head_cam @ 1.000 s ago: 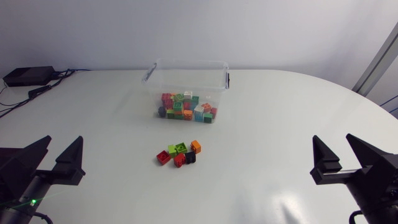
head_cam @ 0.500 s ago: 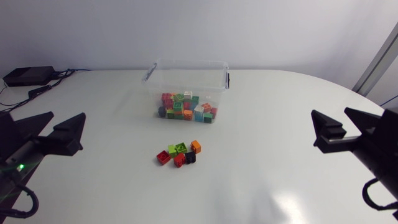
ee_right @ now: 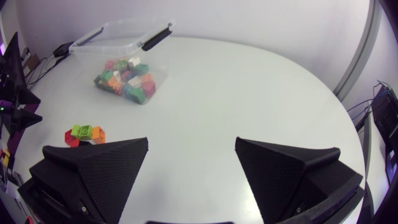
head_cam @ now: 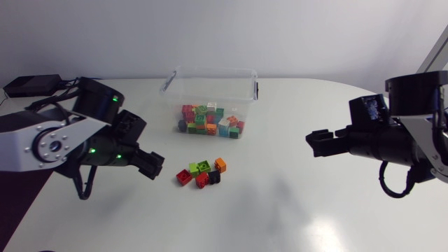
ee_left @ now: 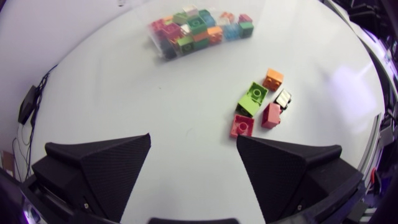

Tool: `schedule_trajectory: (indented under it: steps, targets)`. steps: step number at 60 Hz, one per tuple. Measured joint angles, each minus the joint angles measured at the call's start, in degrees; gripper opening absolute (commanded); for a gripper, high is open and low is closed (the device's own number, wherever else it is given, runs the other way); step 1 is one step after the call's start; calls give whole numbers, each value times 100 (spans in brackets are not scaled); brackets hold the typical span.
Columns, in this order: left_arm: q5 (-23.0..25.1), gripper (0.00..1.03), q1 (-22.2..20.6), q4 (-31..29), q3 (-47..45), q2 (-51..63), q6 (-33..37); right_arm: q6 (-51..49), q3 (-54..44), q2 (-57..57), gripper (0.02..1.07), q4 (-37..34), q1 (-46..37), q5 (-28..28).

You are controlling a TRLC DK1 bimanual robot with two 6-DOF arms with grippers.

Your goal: Place the duplo bricks in the container

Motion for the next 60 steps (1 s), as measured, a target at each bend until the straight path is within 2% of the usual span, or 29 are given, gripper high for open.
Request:
schedule_trajectory:
  steps: [8, 15, 26, 30, 45, 46, 50, 53, 60]
  targets:
    - [313, 96, -109, -387, 476, 970, 367, -103, 286, 485, 103, -498, 44, -507]
    - [522, 94, -197, -518, 765, 1596, 511, -343, 623, 914, 103, -1001, 81, -719]
    - [634, 91, -341, -597, 1058, 2037, 586, -586, 857, 1239, 102, -1246, 372, -785]
    - [638, 85, -387, -595, 1119, 2186, 638, -608, 949, 1401, 102, -1263, 481, -787]
    - [697, 82, -525, -483, 1204, 2693, 789, -625, 1209, 1998, 102, -1274, 1189, -649]
    - [699, 77, -525, -474, 1217, 2712, 802, -625, 1226, 2020, 102, -1274, 1226, -629]
    - [695, 75, -525, -391, 1263, 2771, 804, -625, 1292, 2105, 102, -1272, 1392, -498]
    - [695, 64, -525, -328, 1303, 2809, 804, -623, 1386, 2245, 102, -1270, 1558, -428]
    - [704, 53, -525, -201, 1357, 2916, 826, -623, 1585, 2634, 102, -1250, 1788, -315]
